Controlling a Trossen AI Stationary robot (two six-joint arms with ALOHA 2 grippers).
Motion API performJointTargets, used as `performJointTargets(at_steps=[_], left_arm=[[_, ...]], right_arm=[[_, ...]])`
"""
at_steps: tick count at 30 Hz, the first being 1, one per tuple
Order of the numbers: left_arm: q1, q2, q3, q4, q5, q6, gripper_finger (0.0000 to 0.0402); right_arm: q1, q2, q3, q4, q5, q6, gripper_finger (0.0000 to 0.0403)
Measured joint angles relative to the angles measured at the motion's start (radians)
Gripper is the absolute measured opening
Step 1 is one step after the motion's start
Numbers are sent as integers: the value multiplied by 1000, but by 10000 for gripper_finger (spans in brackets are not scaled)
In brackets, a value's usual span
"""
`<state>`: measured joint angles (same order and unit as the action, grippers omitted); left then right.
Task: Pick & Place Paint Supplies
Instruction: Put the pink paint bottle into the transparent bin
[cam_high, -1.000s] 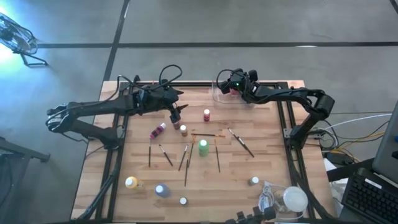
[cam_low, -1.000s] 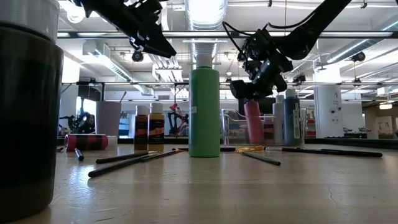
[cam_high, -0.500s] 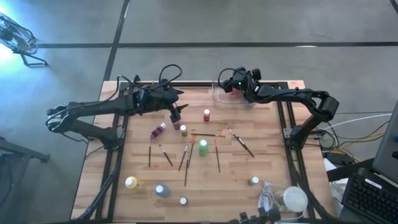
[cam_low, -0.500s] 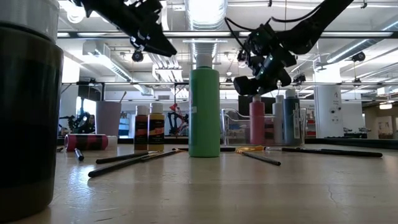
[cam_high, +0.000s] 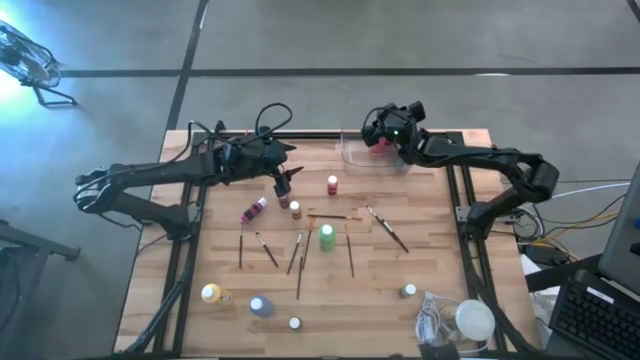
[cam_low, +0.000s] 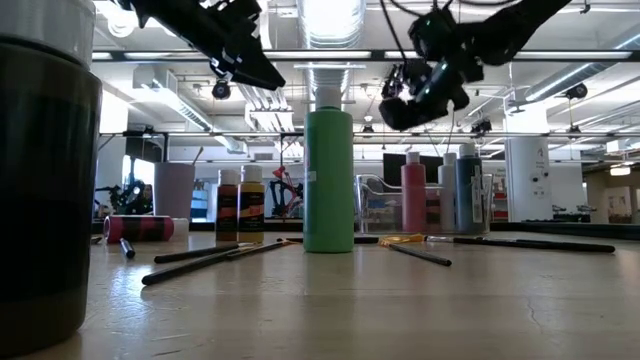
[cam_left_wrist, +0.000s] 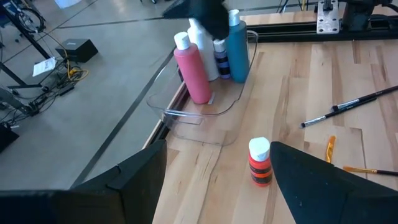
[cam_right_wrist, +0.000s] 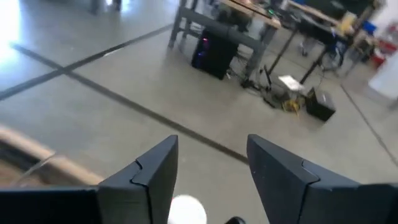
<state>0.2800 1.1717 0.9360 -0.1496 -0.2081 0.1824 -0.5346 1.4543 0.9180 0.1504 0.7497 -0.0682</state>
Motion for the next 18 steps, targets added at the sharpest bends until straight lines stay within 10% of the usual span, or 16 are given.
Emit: performJointTargets(at_steps=[10, 18], left_arm=[[0, 0, 0, 19, 0, 26, 289], [0, 0, 0, 24, 0, 27, 289]], right_arm=[[30, -202, 0, -508, -339, 32, 67], [20, -132, 1, -566, -421, -43, 9]])
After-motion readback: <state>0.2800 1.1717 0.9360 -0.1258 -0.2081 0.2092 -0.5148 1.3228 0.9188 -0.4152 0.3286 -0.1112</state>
